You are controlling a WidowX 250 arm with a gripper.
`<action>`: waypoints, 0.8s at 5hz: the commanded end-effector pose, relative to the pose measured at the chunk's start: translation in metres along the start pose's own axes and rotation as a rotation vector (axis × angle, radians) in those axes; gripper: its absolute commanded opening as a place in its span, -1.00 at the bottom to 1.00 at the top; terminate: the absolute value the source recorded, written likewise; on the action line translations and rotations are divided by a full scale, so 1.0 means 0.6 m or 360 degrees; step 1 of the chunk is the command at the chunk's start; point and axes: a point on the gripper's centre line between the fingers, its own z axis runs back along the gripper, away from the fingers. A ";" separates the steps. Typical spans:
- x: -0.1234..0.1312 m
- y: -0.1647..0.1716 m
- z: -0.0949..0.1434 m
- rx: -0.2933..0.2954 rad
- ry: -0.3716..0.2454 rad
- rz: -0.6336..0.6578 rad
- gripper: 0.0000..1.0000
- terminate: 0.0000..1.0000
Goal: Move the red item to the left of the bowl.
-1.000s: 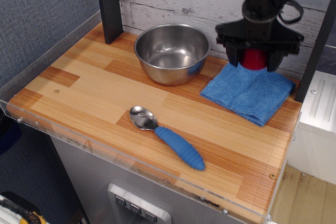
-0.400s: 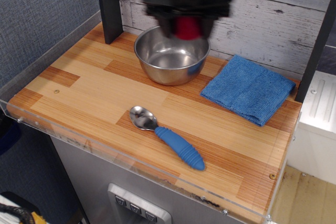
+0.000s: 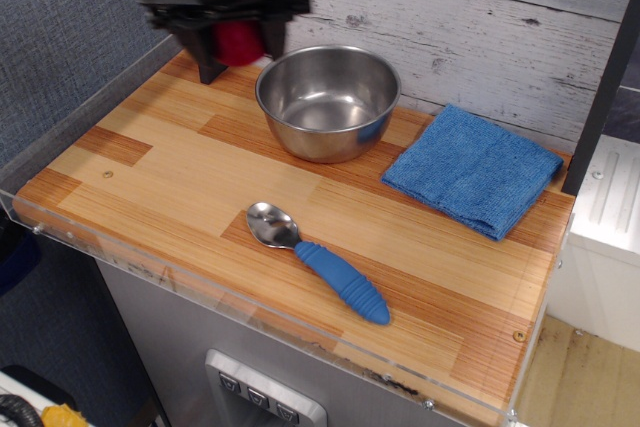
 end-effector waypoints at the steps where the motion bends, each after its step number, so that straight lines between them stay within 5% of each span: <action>1: 0.021 0.069 -0.014 0.0106 -0.0052 0.0138 -1.00 -1.00; 4: 0.038 0.091 -0.099 0.0281 -0.0073 0.0097 -1.00 -1.00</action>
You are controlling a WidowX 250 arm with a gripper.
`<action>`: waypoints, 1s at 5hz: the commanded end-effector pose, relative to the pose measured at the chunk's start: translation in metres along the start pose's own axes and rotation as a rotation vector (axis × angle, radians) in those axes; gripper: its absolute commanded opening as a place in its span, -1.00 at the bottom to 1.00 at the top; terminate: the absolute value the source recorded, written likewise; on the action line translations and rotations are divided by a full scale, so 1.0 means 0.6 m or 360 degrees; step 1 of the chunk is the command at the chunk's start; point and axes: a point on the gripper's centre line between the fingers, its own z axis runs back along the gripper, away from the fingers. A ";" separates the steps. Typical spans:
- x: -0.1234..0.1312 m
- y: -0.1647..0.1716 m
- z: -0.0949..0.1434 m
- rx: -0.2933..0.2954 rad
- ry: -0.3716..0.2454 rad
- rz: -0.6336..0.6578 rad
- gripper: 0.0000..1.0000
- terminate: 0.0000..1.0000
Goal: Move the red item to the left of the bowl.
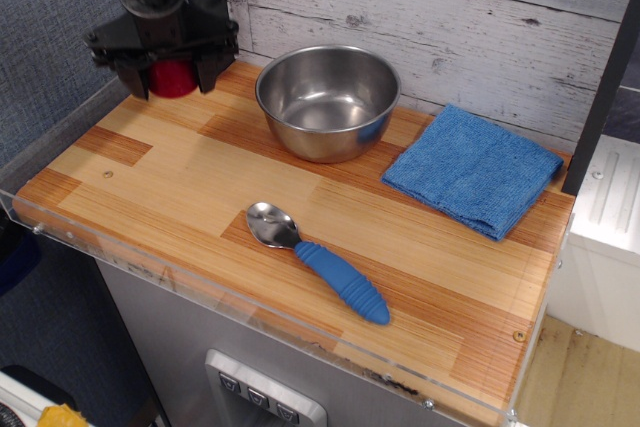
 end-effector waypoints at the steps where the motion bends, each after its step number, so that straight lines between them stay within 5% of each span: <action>1: 0.027 -0.003 -0.029 0.0005 -0.0008 0.0043 -1.00 -1.00; 4: 0.024 -0.060 -0.101 -0.0084 0.0155 -0.0043 -1.00 -1.00; 5: 0.021 -0.064 -0.104 -0.0051 0.0231 0.0003 1.00 -1.00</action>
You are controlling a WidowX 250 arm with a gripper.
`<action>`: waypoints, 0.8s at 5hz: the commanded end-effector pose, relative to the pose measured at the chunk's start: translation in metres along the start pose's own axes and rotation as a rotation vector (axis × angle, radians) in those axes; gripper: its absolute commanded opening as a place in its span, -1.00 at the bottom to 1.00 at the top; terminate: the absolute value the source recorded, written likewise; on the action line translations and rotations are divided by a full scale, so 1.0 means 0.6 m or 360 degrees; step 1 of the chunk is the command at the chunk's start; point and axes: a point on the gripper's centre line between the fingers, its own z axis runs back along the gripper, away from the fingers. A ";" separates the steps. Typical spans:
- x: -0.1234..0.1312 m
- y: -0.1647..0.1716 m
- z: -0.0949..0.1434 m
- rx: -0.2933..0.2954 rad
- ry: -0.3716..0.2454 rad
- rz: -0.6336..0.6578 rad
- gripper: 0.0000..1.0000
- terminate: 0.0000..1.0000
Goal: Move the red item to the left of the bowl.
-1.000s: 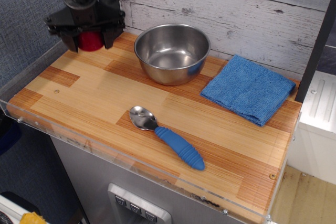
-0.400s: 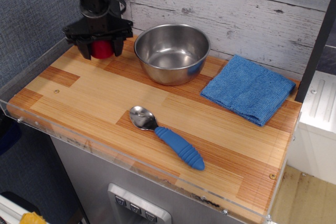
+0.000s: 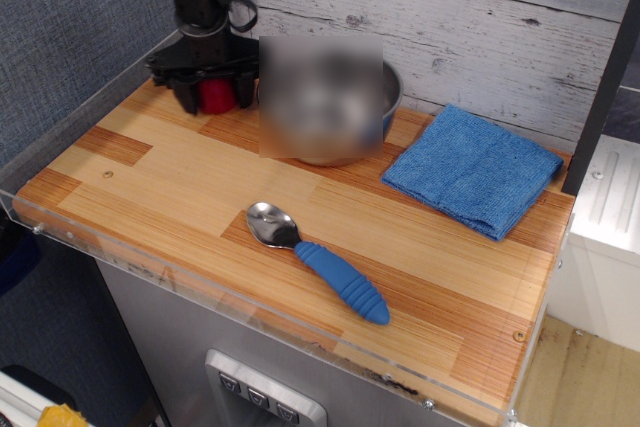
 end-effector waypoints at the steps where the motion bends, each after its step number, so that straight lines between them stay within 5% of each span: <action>1: -0.001 -0.009 0.031 -0.0016 0.0008 0.0015 1.00 -1.00; 3: 0.006 -0.009 0.049 -0.0028 -0.0003 0.0020 1.00 -1.00; 4: 0.028 -0.015 0.093 -0.0063 -0.0085 0.0025 1.00 -1.00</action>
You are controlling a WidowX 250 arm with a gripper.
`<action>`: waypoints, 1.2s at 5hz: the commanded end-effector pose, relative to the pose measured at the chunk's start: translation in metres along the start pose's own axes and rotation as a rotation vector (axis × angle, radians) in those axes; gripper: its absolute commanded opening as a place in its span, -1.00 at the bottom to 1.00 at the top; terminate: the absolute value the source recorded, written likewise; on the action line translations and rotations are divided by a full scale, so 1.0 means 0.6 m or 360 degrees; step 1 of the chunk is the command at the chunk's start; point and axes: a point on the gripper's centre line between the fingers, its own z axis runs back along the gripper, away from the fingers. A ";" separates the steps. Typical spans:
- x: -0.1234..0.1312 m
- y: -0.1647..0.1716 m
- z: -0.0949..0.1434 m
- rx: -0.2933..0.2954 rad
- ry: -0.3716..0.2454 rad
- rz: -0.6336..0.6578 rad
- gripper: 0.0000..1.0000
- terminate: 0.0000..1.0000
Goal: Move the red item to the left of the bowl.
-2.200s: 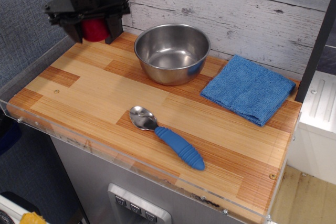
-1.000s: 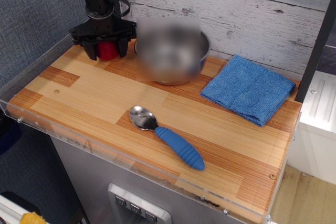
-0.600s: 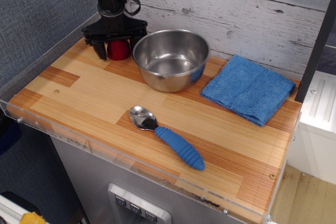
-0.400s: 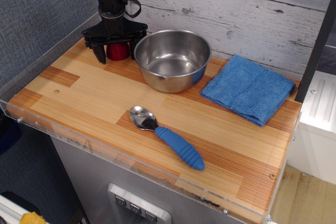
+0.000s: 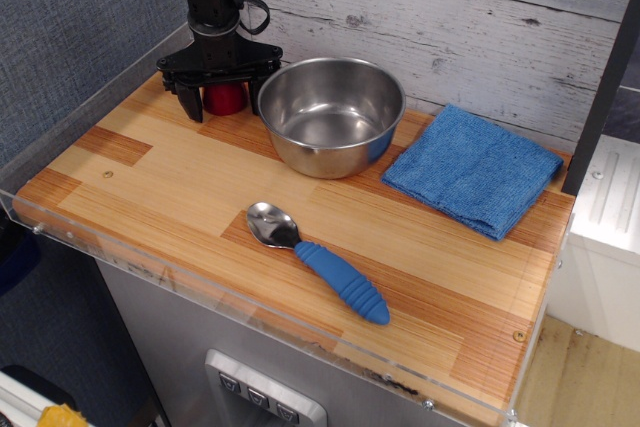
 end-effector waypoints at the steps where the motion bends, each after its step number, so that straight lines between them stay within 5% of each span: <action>1: 0.041 -0.042 0.146 -0.0108 -0.0305 0.0012 1.00 -1.00; 3: 0.023 -0.045 0.225 -0.0169 -0.0464 -0.0017 1.00 -1.00; 5: 0.023 -0.045 0.225 -0.0169 -0.0464 -0.0017 1.00 -1.00; 6: 0.023 -0.045 0.225 -0.0169 -0.0464 -0.0017 1.00 1.00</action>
